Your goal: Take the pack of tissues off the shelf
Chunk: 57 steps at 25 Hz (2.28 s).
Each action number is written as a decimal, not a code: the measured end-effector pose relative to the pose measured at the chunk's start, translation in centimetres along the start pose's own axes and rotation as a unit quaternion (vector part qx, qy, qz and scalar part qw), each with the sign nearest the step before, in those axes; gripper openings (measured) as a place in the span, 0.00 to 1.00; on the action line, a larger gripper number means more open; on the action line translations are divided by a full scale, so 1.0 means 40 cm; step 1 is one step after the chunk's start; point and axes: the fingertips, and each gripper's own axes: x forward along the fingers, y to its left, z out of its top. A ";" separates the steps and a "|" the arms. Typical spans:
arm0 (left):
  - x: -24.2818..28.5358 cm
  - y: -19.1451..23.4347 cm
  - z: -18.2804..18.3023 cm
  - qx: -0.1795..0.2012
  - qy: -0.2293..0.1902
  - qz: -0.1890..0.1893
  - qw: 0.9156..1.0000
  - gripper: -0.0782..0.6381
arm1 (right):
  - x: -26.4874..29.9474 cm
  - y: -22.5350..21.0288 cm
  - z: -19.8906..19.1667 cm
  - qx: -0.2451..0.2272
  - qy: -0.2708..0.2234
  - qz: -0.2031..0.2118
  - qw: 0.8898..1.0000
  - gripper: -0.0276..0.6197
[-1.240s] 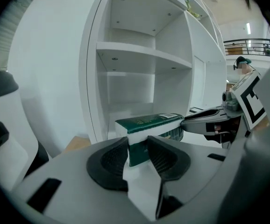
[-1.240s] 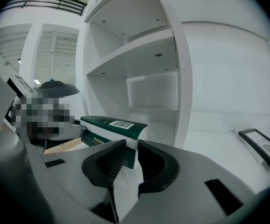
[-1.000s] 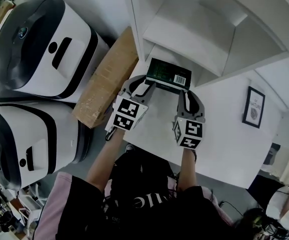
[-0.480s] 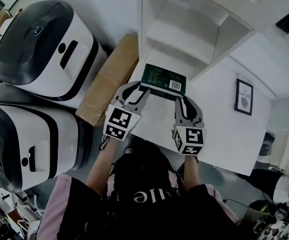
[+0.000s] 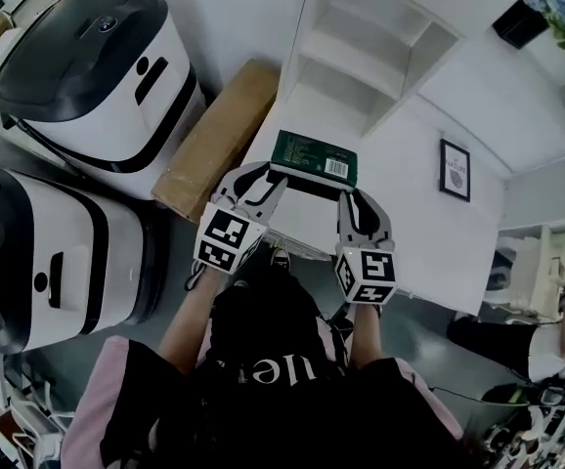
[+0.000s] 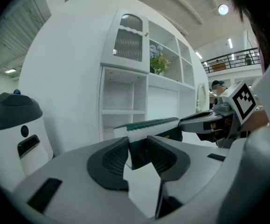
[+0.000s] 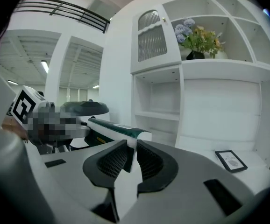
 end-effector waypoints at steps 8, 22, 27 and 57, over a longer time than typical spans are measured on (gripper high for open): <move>-0.172 -0.080 -0.040 -0.015 -0.006 -0.008 1.000 0.30 | -0.153 0.118 -0.028 -0.007 -0.002 -0.007 1.000 0.18; -0.273 -0.216 -0.011 -0.007 -0.017 0.005 1.000 0.29 | -0.323 0.133 -0.032 -0.017 -0.015 0.006 1.000 0.18; -0.283 -0.317 0.007 -0.006 -0.019 0.019 1.000 0.29 | -0.412 0.088 -0.036 -0.024 -0.019 0.019 0.999 0.18; -0.359 -0.756 0.015 0.029 -0.021 0.029 0.999 0.29 | -0.802 -0.067 -0.154 -0.014 -0.045 0.024 0.999 0.18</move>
